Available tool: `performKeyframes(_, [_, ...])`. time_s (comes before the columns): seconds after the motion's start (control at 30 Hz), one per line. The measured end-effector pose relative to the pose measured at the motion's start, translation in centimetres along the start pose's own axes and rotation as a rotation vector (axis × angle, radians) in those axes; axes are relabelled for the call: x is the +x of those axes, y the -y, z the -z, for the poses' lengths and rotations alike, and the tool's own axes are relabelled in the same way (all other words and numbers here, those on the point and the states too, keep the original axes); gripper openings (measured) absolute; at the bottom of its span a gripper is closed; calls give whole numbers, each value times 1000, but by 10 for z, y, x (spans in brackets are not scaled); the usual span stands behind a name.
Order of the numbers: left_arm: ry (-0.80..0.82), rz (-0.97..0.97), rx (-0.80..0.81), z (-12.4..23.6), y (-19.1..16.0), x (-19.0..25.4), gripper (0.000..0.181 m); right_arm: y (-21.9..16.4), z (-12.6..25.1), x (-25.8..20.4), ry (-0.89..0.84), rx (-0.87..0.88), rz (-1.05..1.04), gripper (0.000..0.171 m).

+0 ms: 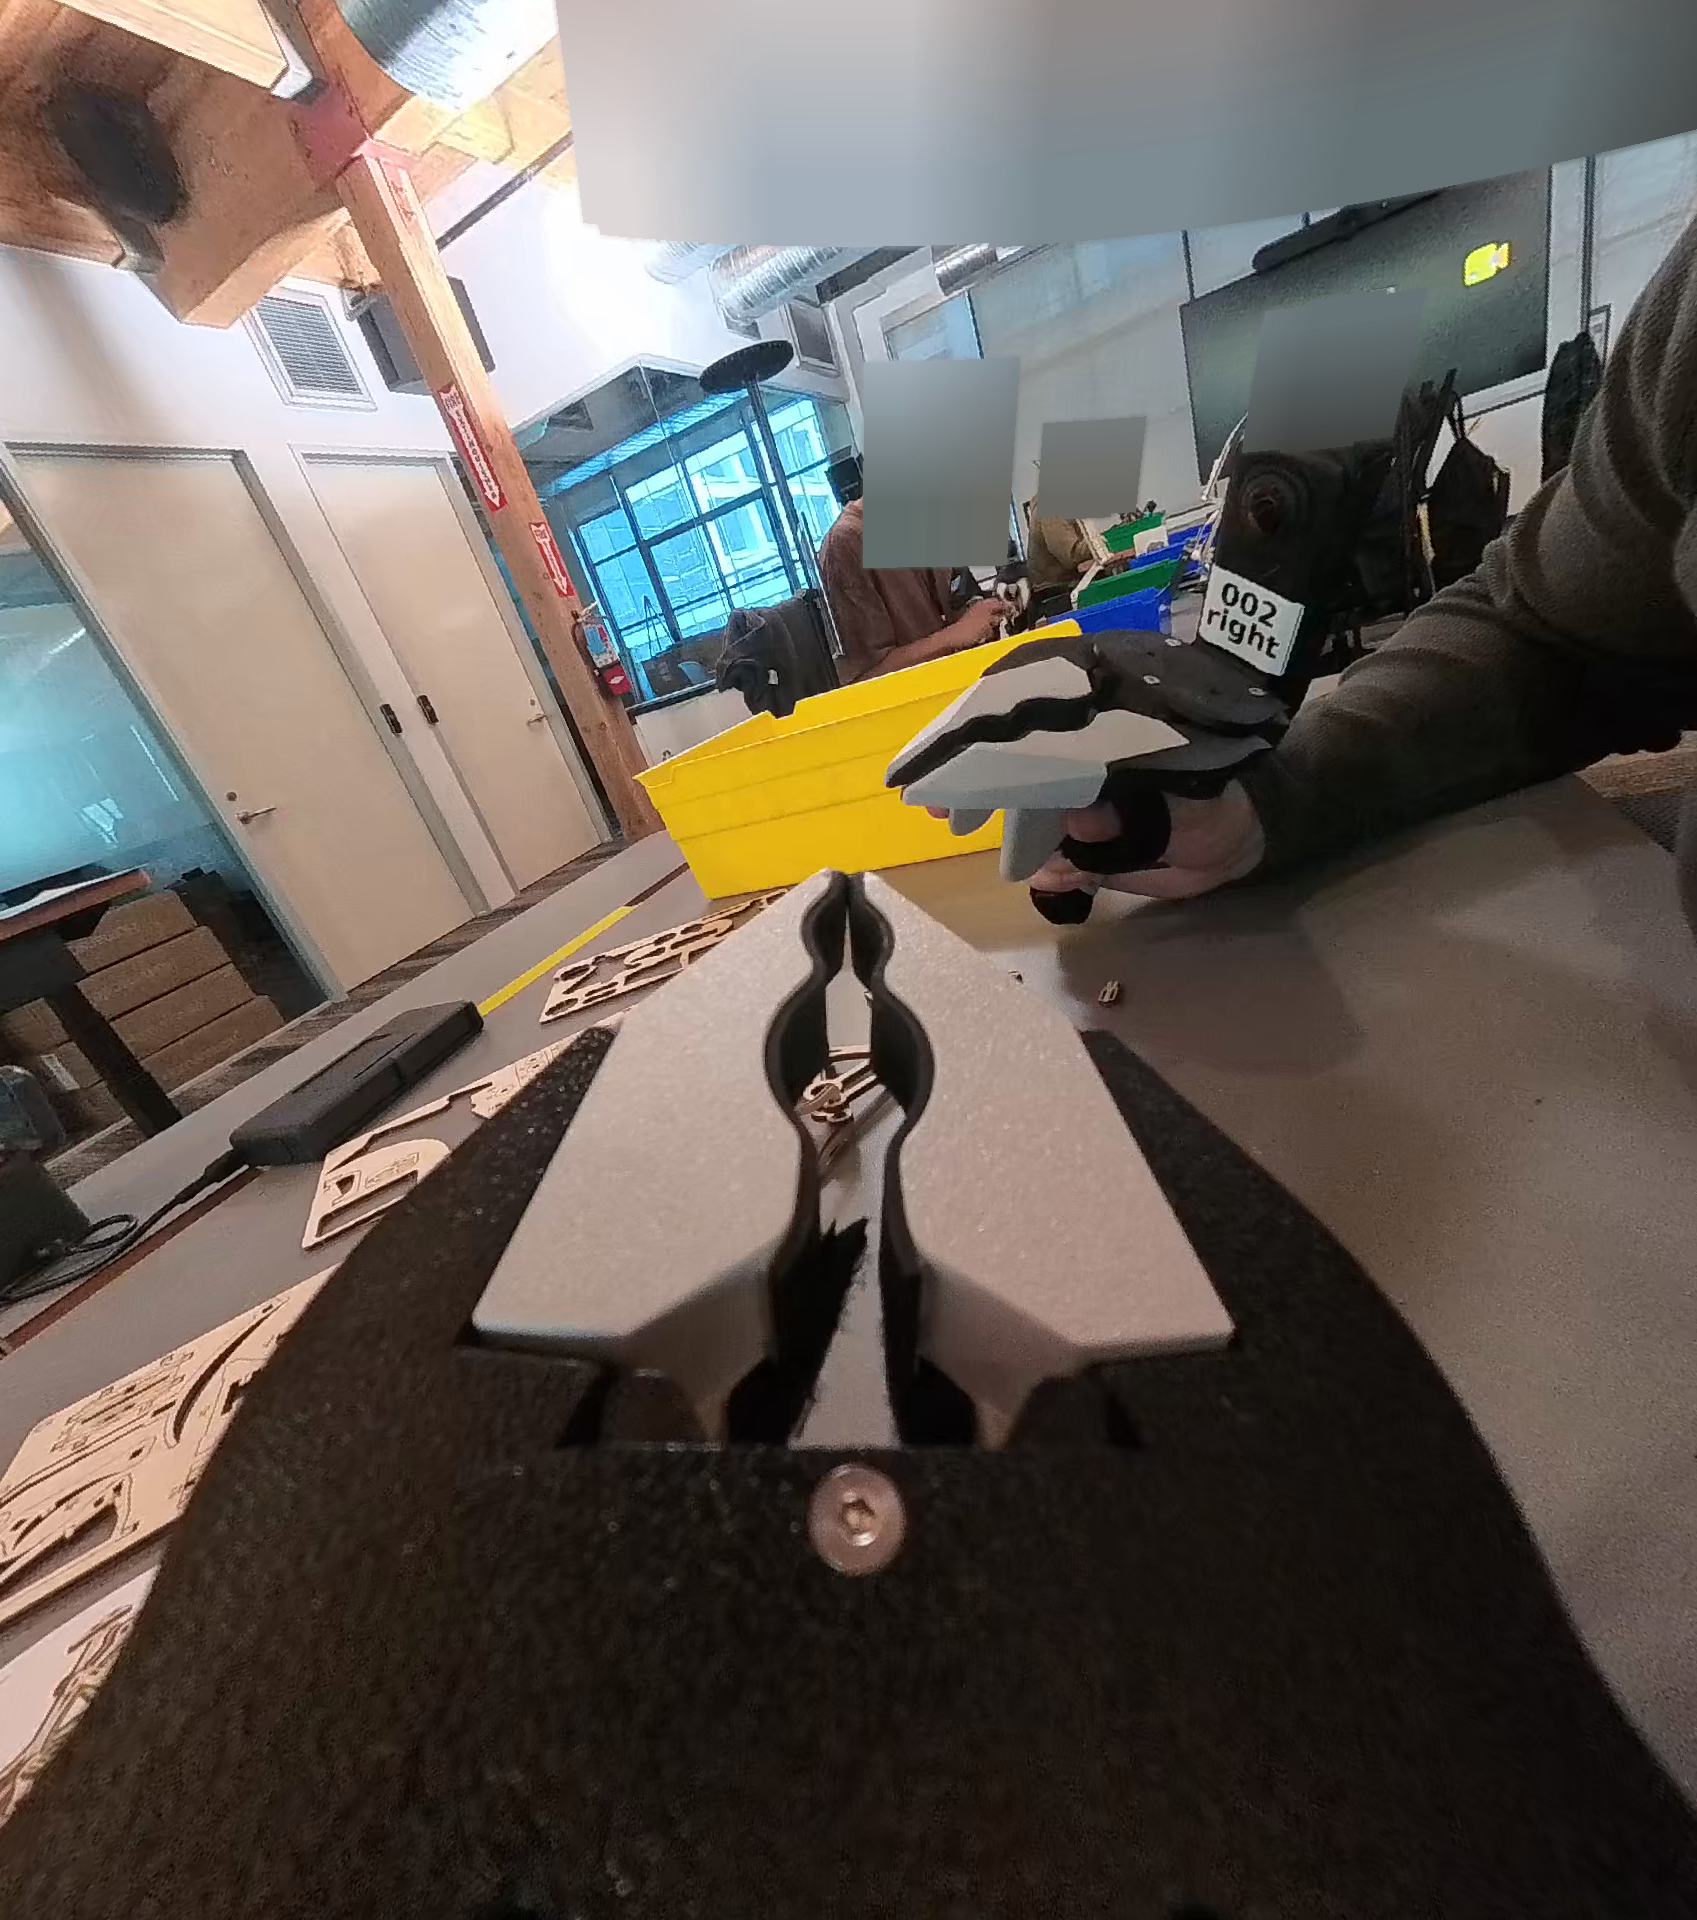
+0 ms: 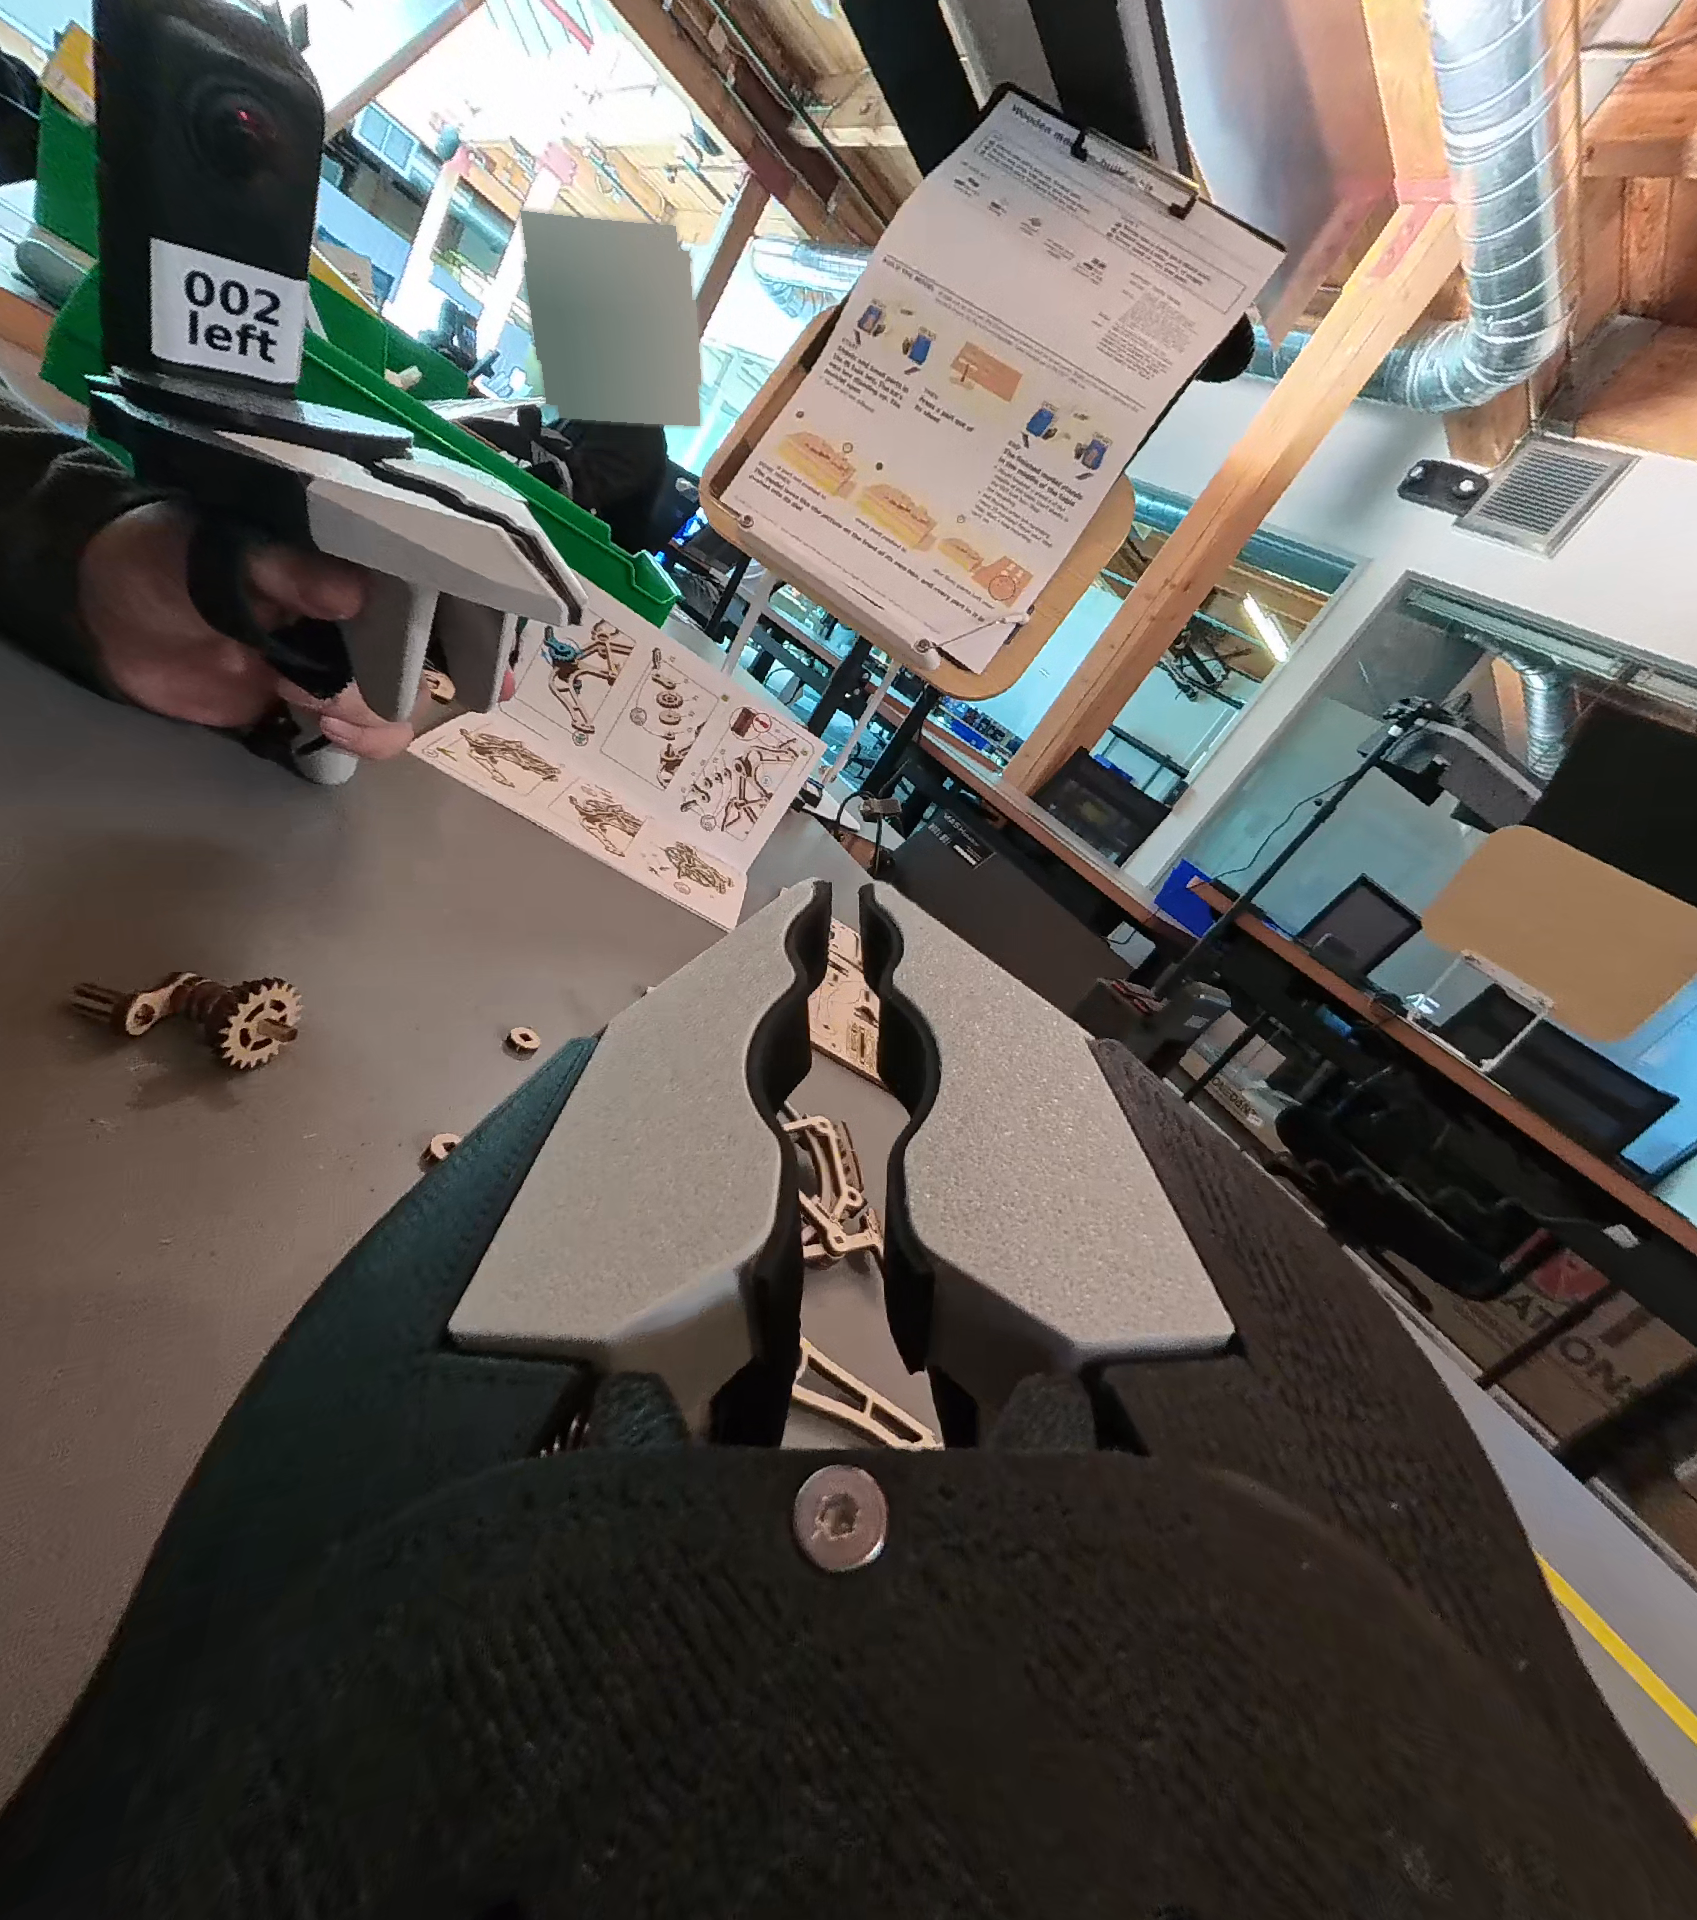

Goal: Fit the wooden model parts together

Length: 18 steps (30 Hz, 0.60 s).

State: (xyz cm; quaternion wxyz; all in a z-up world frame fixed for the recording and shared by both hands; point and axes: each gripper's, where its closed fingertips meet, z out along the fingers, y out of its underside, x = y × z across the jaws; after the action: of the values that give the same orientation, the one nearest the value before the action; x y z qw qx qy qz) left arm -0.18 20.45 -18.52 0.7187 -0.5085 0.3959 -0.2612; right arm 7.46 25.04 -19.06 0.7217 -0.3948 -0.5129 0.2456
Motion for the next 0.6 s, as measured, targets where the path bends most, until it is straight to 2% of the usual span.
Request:
performKeyframes(0.5, [-3,-6,-4,0,-1,1,0,1,0,-2,12,-1,6,3])
performKeyframes(0.6, [-3,-6,-4,0,-1,1,0,0,0,6,-34,-11,4,3])
